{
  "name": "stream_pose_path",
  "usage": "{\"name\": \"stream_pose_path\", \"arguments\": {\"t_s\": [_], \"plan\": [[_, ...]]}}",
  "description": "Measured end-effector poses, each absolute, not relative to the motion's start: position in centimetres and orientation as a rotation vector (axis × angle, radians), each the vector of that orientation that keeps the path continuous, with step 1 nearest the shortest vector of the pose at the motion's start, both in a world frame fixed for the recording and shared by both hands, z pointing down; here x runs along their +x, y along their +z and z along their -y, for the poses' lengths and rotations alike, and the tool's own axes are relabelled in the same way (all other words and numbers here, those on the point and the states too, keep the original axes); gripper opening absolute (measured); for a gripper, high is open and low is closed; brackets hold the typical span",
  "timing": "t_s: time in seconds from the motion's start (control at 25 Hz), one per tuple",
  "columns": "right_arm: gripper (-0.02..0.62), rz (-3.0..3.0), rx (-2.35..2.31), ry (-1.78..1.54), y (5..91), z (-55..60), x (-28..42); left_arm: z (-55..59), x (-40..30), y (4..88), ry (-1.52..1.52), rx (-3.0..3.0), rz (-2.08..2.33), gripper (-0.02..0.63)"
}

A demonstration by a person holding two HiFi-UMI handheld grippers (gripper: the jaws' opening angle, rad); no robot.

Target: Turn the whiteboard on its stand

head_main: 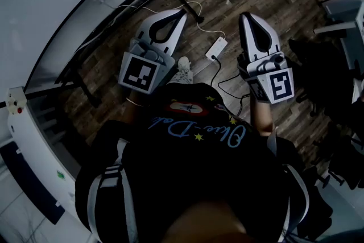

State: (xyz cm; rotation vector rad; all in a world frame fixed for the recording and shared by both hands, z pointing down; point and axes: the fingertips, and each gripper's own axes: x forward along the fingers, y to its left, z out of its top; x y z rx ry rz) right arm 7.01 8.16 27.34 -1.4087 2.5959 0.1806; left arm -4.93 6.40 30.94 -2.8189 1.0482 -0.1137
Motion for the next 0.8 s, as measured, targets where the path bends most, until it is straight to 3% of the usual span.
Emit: {"name": "stream_pose_path", "arguments": {"t_s": [0.8], "plan": [[0.021,-2.644,-1.337,0.173,27.0,3.1,4.0,3.6,-6.9,31.1,-0.125,-2.814,-1.079,0.015]]}}
